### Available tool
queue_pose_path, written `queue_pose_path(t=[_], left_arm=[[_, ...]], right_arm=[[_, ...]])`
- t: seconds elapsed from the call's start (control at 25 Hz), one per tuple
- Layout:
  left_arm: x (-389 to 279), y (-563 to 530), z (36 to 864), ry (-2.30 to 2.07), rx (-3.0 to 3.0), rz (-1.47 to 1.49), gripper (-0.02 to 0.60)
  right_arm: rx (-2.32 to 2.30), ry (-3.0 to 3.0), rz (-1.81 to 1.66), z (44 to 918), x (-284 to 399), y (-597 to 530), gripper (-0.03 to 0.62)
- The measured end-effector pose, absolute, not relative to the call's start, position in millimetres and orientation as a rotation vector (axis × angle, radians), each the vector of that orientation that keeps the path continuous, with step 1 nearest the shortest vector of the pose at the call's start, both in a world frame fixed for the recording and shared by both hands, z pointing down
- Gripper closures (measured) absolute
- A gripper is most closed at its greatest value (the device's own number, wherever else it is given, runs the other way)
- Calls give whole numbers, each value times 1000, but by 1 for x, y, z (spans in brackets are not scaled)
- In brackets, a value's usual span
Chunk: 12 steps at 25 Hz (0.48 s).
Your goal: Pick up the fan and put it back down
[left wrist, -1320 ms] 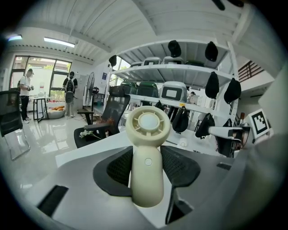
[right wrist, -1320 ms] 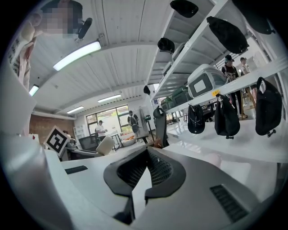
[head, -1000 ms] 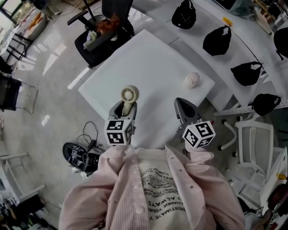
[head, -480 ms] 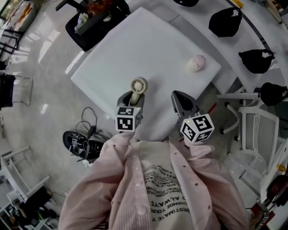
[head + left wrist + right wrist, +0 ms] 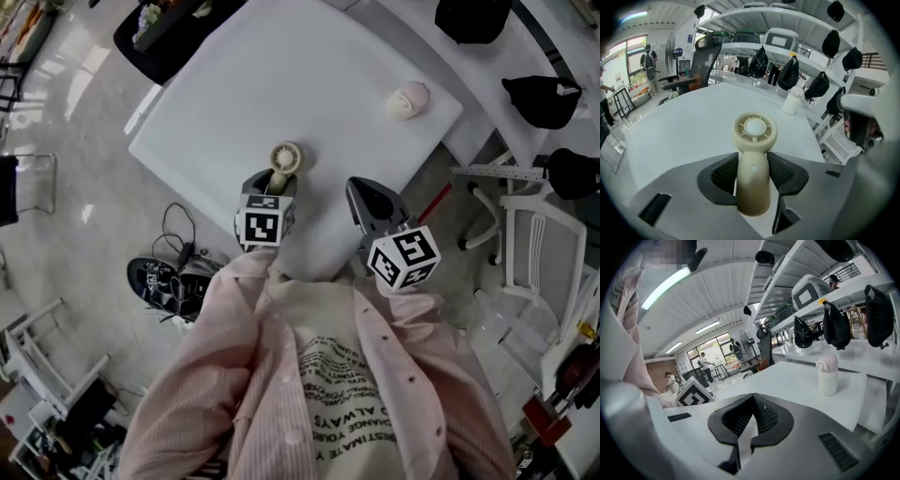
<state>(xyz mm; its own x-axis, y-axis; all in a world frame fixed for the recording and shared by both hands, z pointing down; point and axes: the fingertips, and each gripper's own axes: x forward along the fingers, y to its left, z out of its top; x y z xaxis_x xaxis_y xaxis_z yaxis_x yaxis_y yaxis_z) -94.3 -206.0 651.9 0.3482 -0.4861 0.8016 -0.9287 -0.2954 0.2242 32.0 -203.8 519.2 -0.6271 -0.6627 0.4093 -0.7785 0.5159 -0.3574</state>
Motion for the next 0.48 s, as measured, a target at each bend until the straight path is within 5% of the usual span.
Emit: queue_pose_path(t=[0.48], left_arm=[[-84,-196,676,-1163,1880,920,397]], right_arm=[[1257,-2518,786,523,38,-200,594]])
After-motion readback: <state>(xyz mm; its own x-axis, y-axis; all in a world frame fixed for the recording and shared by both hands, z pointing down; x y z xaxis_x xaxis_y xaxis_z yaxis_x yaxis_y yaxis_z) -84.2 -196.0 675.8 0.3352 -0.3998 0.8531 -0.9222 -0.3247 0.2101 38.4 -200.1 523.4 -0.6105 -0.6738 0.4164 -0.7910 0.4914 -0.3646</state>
